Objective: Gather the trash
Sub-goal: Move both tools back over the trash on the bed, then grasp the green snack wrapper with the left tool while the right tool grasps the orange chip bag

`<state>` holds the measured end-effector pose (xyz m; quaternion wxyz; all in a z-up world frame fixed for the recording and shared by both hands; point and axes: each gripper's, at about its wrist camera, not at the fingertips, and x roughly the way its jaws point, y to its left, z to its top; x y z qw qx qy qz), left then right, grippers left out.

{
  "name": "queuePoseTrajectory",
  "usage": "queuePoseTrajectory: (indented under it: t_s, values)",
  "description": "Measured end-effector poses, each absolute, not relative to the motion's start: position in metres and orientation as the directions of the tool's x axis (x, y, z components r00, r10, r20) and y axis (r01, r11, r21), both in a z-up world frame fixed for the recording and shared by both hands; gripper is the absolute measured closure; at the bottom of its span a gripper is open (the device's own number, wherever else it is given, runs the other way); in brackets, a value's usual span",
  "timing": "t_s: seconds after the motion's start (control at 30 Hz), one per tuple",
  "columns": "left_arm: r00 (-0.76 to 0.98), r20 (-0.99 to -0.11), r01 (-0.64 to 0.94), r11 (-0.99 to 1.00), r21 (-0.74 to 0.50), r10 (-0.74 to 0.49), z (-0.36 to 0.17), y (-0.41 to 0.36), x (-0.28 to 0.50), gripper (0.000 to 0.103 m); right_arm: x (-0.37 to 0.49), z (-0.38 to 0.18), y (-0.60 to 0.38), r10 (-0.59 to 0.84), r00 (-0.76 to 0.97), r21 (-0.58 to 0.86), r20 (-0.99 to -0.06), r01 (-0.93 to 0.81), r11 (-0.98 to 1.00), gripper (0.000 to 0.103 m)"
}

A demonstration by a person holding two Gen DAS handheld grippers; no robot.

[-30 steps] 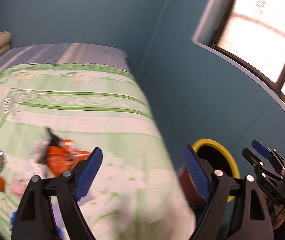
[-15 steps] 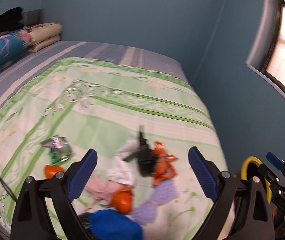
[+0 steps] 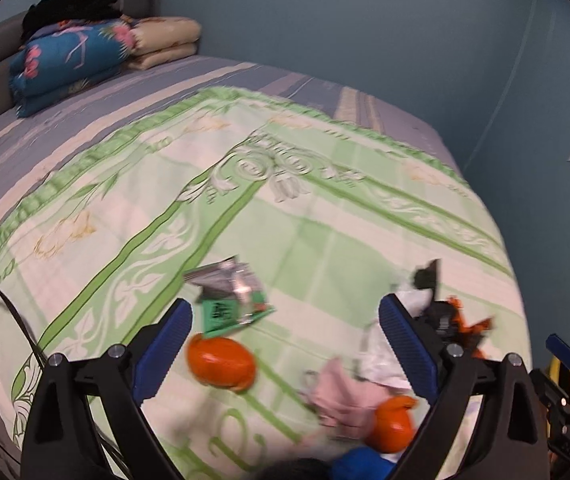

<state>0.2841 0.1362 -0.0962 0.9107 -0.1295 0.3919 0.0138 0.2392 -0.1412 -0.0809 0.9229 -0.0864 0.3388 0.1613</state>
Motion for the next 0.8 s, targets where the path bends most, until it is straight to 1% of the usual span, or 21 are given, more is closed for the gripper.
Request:
queuePoseTrajectory:
  t_s: [0.33, 0.7, 0.77, 0.8]
  values:
    - [0.631, -0.774, -0.213, 0.952, -0.220, -0.038, -0.144, 0.171, 0.313, 0.012, 0.272, -0.116, -0.120, 0.238, 0.665, -0.038, -0.708, -0.372, 0.928, 0.040]
    - [0.579, -0.815, -0.230, 0.954, -0.194, -0.026, -0.175, 0.178, 0.338, 0.012, 0.294, -0.140, -0.118, 0.215, 0.633, -0.039, -0.744, -0.362, 0.931, 0.040]
    - [0.576, -0.817, -0.229, 0.953, -0.199, -0.032, -0.178, 0.180, 0.342, 0.013, 0.297, -0.142, -0.118, 0.218, 0.629, -0.033, -0.746, -0.362, 0.932, 0.042]
    - [0.572, -0.820, -0.228, 0.952, -0.204, -0.038, -0.179, 0.181, 0.344, 0.014, 0.298, -0.143, -0.119, 0.220, 0.628, -0.031, -0.747, -0.363, 0.931, 0.044]
